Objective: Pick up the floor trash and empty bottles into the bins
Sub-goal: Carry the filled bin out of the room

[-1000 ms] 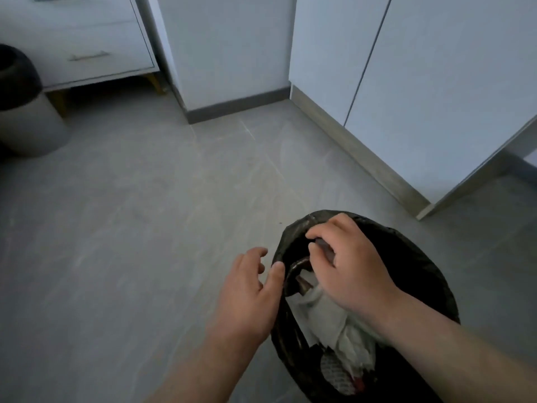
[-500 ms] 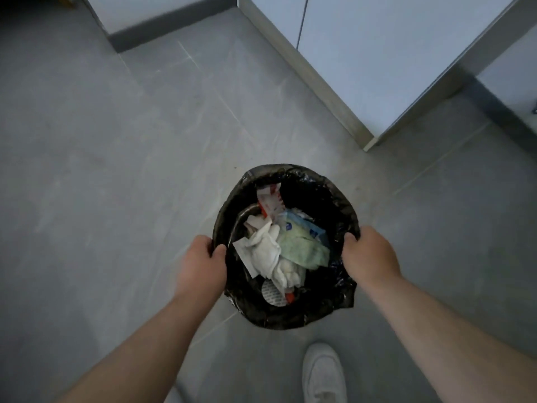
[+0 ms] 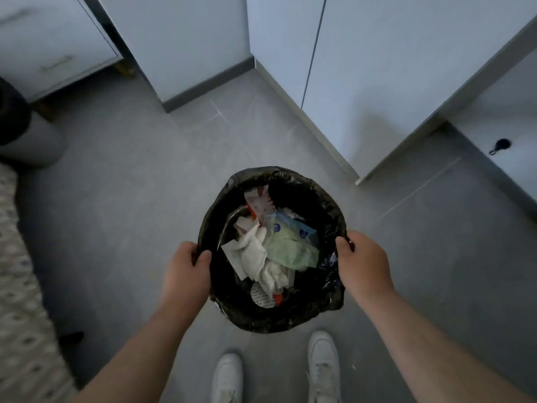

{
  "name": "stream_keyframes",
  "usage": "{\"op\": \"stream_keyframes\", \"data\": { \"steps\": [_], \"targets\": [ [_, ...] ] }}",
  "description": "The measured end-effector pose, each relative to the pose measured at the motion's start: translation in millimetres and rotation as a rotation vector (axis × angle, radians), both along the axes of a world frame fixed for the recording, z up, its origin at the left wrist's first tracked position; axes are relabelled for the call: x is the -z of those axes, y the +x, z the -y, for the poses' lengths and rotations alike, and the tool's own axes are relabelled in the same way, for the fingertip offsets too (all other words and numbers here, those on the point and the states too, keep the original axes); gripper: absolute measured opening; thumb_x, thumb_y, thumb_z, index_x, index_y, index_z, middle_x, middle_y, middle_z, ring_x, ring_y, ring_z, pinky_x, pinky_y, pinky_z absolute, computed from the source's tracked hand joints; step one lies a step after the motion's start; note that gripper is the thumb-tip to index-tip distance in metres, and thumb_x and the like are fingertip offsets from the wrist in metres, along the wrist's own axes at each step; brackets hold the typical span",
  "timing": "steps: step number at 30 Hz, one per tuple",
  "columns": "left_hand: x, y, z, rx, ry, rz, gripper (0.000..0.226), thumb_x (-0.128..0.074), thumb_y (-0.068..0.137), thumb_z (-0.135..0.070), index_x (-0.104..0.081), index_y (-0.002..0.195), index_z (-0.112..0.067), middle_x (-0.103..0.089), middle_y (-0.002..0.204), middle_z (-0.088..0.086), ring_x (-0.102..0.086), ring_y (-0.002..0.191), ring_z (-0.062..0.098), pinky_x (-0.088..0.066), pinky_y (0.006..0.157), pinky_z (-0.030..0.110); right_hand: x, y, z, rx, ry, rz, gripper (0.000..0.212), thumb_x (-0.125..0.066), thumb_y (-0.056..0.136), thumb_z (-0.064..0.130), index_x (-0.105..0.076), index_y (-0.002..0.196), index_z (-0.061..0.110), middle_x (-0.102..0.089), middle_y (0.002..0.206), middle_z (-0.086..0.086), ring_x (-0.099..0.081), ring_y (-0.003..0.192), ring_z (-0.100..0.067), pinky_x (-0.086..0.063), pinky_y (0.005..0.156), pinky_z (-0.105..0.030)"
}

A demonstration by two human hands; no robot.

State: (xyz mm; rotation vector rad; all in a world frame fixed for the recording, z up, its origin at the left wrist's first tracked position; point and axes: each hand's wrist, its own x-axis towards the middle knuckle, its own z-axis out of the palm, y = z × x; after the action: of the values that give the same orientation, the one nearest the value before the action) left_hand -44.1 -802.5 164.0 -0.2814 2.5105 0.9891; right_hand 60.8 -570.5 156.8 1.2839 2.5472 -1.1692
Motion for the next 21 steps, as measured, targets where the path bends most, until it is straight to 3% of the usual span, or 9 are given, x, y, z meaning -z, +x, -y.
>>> {"op": "stream_keyframes", "data": {
  "steps": [4,8,12,16,18,21],
  "targets": [
    [-105.2,-5.2,11.0,-0.002,0.010,-0.044,0.012,-0.050,0.093,-0.018,-0.053,0.088,-0.008,-0.055,0.071,0.008,-0.049,0.062,0.020,-0.036,0.051,0.029,-107.4,-6.4,11.6,0.023,0.016,-0.080,0.036,-0.045,0.096,0.017,-0.045,0.062,0.006,-0.045,0.055,0.001,-0.040,0.051,-0.011,-0.034,0.047,-0.013],
    [-208.1,-6.1,18.6,0.034,0.049,-0.106,0.011,-0.051,0.093,-0.020,-0.055,0.089,-0.011,-0.059,0.075,0.009,-0.055,0.066,0.021,-0.039,0.053,0.029,-207.8,-1.4,19.1,0.067,0.008,-0.170,0.039,-0.046,0.094,0.016,-0.036,0.056,0.011,-0.037,0.050,0.002,-0.032,0.045,-0.009,-0.029,0.043,-0.019],
    [-300.2,-0.2,22.4,0.095,0.139,-0.138,0.011,-0.051,0.093,-0.022,-0.054,0.084,-0.017,-0.062,0.077,0.013,-0.061,0.070,0.029,-0.048,0.059,0.038,-304.8,21.4,28.5,0.148,0.018,-0.241,0.036,-0.049,0.094,0.018,-0.047,0.065,-0.003,-0.045,0.054,-0.009,-0.039,0.051,-0.016,-0.028,0.048,-0.029],
    [-388.3,12.4,13.6,0.193,0.237,-0.159,0.012,-0.051,0.094,-0.022,-0.056,0.086,-0.016,-0.063,0.079,0.014,-0.061,0.073,0.030,-0.050,0.063,0.040,-381.4,62.6,33.0,0.259,0.027,-0.313,0.033,-0.051,0.094,0.022,-0.059,0.073,-0.002,-0.059,0.065,-0.018,-0.054,0.058,-0.026,-0.038,0.054,-0.032],
    [-422.0,19.1,4.7,0.261,0.269,-0.161,0.013,-0.051,0.094,-0.022,-0.057,0.086,-0.013,-0.063,0.080,0.014,-0.060,0.074,0.029,-0.047,0.063,0.038,-412.1,82.4,29.9,0.319,0.041,-0.343,0.034,-0.052,0.093,0.022,-0.061,0.065,0.005,-0.059,0.058,-0.011,-0.055,0.056,-0.023,-0.037,0.052,-0.028],
    [-453.4,27.9,-17.2,0.355,0.322,-0.146,0.016,-0.051,0.093,-0.021,-0.058,0.082,-0.011,-0.063,0.078,0.017,-0.060,0.072,0.031,-0.047,0.062,0.039,-450.3,109.3,21.3,0.398,0.112,-0.377,0.045,-0.053,0.093,0.019,-0.043,0.050,0.016,-0.042,0.046,0.005,-0.039,0.045,-0.009,-0.026,0.044,-0.022]
  ]
}}
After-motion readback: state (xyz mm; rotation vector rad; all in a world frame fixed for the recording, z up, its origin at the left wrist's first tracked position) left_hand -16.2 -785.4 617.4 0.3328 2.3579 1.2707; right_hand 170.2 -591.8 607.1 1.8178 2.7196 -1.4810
